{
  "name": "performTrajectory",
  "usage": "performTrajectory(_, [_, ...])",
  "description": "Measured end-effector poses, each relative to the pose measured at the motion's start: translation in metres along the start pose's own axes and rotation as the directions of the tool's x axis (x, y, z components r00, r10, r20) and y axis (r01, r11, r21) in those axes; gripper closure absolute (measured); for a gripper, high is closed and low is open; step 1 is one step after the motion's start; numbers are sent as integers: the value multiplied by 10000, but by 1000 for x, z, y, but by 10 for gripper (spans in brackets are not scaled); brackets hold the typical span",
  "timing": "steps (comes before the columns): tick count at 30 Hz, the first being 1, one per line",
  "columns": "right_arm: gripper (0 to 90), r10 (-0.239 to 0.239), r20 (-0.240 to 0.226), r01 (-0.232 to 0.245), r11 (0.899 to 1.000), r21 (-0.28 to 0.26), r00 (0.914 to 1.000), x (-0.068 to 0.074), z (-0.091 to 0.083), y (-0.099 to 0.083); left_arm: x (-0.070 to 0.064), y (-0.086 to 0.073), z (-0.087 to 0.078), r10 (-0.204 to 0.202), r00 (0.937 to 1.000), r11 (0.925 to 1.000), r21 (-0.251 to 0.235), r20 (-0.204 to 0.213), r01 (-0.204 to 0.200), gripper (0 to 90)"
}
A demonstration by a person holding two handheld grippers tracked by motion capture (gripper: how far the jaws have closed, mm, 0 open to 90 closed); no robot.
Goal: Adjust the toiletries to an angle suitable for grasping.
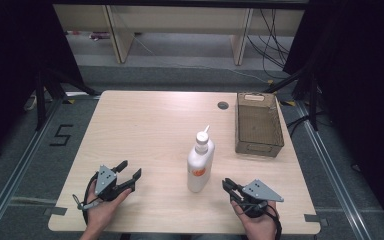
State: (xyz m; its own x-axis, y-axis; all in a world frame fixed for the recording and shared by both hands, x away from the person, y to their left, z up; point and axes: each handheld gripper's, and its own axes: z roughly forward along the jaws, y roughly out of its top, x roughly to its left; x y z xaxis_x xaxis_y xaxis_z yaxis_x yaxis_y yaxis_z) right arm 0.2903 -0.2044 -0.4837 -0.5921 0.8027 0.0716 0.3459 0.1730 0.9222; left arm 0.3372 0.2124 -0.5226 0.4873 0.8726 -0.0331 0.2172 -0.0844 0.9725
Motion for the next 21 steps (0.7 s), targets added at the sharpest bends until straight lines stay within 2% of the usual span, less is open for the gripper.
performTrajectory(2, [897,92,-295,-98,9998,-190,9995,7,2,2,1,-1,1,-77,9999,9998,-198,74,78,373])
performTrajectory(3, [900,-202,-359,199,9998,-85,9992,8,3,4,1,-1,1,-77,9999,9998,-198,74,78,373])
performTrajectory(4, [900,-93,-383,88,9999,-134,9992,12,4,5,0,0,-1,-42,10000,10000,-2,-18,42,373])
performTrajectory(6, [900,-324,-683,314,9994,-149,9971,17,7,8,0,0,0,12,10000,10000,-16,13,-12,374])
performTrajectory(7, [900,-324,-683,314,9994,-149,9971,17,7,8,-1,0,0,19,10000,10000,-12,-7,-19,374])
performTrajectory(8, [900,-396,-884,372,9989,-278,9953,25,10,12,-1,0,0,61,10000,10000,-3,16,-61,375])
performTrajectory(9, [900,-513,-963,494,9985,-221,9940,27,10,14,-1,0,0,69,10000,10000,14,9,-69,375])
performTrajectory(10, [900,-286,-1052,281,9996,-59,9940,32,11,16,-1,0,0,74,10000,10000,-1,8,-74,375])
performTrajectory(11, [900,-286,-1052,281,9996,-59,9940,32,11,16,-1,0,0,74,10000,10000,-1,8,-74,375])
performTrajectory(12, [900,-531,-1244,496,9983,-310,9908,33,14,18,-1,0,0,84,10000,10000,-22,18,-84,375])
performTrajectory(13, [900,-642,-1167,615,9978,-264,9911,34,15,20,-1,0,0,85,10000,10000,-25,22,-85,375])
performTrajectory(16, [900,-514,-1455,478,9985,-276,9880,42,20,26,-1,0,-1,142,9999,9999,-27,42,-142,376])
performTrajectory(17, [900,-653,-1435,620,9977,-278,9875,43,20,27,-1,0,-1,189,9998,9998,-20,60,-189,376])
performTrajectory(18, [900,-513,-1244,494,9986,-178,9909,45,20,28,-1,0,-1,197,9998,9998,-15,66,-197,376])
performTrajectory(21, [900,-683,-1308,658,9976,-236,9891,45,23,31,-1,0,-1,211,9997,9998,-7,80,-210,376])
